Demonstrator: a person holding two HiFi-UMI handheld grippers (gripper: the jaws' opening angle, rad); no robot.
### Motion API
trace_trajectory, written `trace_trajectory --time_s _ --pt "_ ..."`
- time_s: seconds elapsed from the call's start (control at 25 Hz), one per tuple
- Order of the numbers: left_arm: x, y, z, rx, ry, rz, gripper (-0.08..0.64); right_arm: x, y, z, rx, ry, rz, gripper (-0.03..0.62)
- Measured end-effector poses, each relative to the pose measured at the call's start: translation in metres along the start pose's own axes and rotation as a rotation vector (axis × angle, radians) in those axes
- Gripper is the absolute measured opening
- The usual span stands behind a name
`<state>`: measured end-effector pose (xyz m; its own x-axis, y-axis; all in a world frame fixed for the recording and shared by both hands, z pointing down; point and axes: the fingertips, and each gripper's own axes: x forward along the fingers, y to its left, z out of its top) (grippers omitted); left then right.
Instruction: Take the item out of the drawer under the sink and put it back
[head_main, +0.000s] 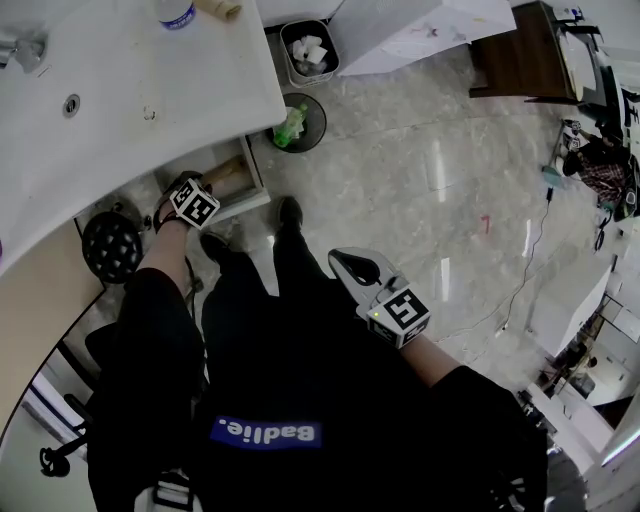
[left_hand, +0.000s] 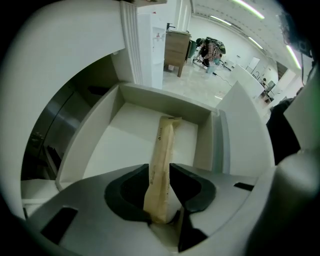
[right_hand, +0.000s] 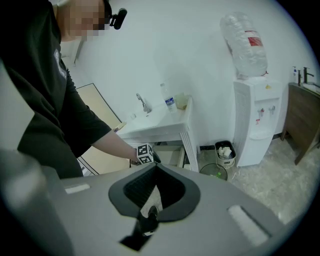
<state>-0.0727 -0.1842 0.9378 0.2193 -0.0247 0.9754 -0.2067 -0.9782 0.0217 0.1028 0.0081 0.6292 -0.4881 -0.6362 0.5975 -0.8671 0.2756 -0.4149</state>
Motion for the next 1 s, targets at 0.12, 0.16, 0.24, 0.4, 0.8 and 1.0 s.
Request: trace_trajectory --time_s 0.12,0.16,0.24,0.4,0.8,1.0 --pt "0.01 0.005 -0.002 0.008 0.014 0.005 0.11 0.0 -0.004 -0.007 0.01 0.013 -0.005 0.003" --pt "0.013 0.005 -0.002 0.02 0.021 0.004 0.11 -0.001 -0.006 -0.009 0.013 0.015 -0.007 0.002" --pt "0.019 0.002 -0.004 0.036 0.034 -0.004 0.11 -0.001 -0.008 -0.012 0.016 0.02 -0.011 0.003" --pt "0.025 0.002 -0.006 0.041 0.052 -0.008 0.11 0.001 -0.009 -0.015 0.015 0.028 -0.008 0.002" --pt "-0.011 0.005 0.011 0.081 0.008 0.071 0.048 0.0 -0.004 0.007 -0.033 -0.012 0.005 0.002" --pt "-0.05 0.001 0.015 0.121 -0.012 0.095 0.048 0.003 0.012 0.03 -0.06 -0.058 0.035 0.002"
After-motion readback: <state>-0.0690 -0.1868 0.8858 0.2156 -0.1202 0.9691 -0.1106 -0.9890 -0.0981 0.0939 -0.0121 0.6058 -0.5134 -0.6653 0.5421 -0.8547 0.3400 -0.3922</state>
